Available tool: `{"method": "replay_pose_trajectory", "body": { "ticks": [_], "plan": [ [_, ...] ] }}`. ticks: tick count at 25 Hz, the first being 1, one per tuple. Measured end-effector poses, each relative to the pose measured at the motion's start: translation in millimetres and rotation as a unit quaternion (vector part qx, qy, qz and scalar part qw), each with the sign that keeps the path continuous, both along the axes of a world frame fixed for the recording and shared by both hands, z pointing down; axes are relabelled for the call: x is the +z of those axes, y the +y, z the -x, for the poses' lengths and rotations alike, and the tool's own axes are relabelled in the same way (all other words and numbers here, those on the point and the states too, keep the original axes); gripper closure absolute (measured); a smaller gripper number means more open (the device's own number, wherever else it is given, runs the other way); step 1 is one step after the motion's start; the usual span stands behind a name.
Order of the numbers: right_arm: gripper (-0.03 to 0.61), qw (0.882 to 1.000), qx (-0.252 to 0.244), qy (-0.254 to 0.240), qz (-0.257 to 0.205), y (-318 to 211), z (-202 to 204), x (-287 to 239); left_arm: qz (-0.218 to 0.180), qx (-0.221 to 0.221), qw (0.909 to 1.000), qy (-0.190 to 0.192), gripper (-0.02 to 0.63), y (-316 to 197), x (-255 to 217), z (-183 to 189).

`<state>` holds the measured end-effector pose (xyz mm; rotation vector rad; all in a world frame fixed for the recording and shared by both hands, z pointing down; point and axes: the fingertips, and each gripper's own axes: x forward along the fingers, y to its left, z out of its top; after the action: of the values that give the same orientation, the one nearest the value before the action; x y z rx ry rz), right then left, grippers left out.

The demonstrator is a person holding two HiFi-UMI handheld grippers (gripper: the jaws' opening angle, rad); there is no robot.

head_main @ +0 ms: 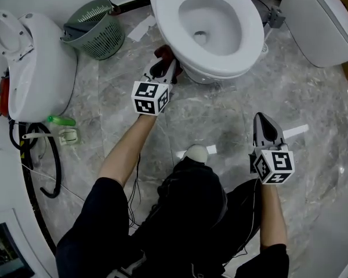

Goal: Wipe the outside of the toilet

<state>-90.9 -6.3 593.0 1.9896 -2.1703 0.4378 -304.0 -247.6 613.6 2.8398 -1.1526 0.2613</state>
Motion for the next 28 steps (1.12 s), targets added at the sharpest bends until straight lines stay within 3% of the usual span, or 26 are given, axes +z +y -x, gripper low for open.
{"method": "replay_pose_trajectory", "body": {
  "ticks": [6, 11, 17, 22, 28],
  "plan": [
    [0.574, 1.0, 0.011, -0.005, -0.017, 5, -12, -14, 0.018, -0.017, 0.9992, 0.031, 0.551, 48, -6, -19],
    [0.574, 0.999, 0.026, -0.003, -0.026, 22, -35, -27, 0.015, -0.019, 0.9997, 0.011, 0.551, 80, -10, -41],
    [0.574, 0.998, 0.046, 0.007, -0.042, 54, -61, -53, 0.015, 0.044, 0.9983, -0.035, 0.552, 126, -18, -93],
    [0.574, 0.996, 0.064, 0.025, -0.048, 77, -96, -65, 0.019, 0.065, 0.9971, -0.034, 0.552, 142, -22, -122],
    [0.574, 0.997, 0.064, 0.019, -0.046, 80, -168, -59, 0.014, 0.021, 0.9994, -0.025, 0.552, 145, -25, -136]
  ]
}}
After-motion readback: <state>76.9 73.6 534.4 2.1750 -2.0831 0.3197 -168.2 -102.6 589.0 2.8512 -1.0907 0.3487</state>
